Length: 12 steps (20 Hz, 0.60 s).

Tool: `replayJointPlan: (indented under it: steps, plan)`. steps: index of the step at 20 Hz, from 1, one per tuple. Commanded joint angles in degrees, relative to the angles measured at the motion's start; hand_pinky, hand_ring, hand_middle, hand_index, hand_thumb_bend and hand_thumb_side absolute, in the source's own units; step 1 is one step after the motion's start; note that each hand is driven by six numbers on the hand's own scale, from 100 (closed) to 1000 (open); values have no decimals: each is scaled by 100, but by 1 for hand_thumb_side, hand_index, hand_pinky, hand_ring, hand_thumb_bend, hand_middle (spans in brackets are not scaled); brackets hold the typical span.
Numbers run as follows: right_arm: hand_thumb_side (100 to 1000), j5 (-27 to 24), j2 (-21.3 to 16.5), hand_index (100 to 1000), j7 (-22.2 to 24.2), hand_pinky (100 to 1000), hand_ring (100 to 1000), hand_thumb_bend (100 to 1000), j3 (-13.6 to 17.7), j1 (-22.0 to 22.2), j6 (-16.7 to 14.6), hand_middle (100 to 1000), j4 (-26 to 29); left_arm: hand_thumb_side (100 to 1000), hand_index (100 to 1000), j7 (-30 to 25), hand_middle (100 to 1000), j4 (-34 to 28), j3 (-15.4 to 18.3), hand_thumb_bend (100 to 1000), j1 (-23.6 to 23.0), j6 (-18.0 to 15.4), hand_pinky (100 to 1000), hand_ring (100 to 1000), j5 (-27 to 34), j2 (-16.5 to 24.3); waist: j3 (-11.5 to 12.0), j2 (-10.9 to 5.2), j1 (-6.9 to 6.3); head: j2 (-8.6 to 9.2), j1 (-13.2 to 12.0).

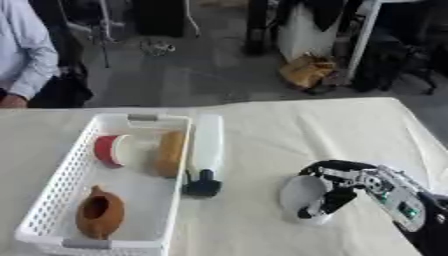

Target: Pick up objects on the table and place them in the box.

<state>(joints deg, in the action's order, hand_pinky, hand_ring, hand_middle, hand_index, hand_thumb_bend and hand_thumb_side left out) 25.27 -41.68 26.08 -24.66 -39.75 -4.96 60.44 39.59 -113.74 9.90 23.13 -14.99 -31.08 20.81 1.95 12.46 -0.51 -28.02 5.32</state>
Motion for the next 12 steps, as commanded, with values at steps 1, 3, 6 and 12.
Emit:
replayJointPlan:
  steps: [1, 3, 6, 12]
  plan:
    - [485, -37, -193, 905, -13, 481, 853, 578, -13, -24, 10, 904, -8, 1000, 889, 11, 860, -85, 53, 100, 54, 12, 1000, 967, 32, 52, 4, -62, -3, 35, 17]
    - [484, -36, -191, 903, -16, 481, 851, 577, -13, -25, 1, 902, -18, 1000, 889, 10, 860, -85, 54, 100, 53, 12, 1000, 967, 33, 53, 4, -61, -3, 35, 18]
    - [483, -46, -188, 891, -11, 474, 838, 567, -14, -28, -8, 895, -36, 1000, 889, 11, 860, -85, 56, 100, 55, 11, 1000, 967, 34, 55, 3, -61, -5, 27, 21]
    - [489, -58, -204, 869, -33, 463, 821, 544, -16, -44, -27, 877, -31, 1000, 889, 10, 860, -85, 56, 100, 62, 12, 1000, 967, 31, 66, -4, -62, -3, 13, 14]
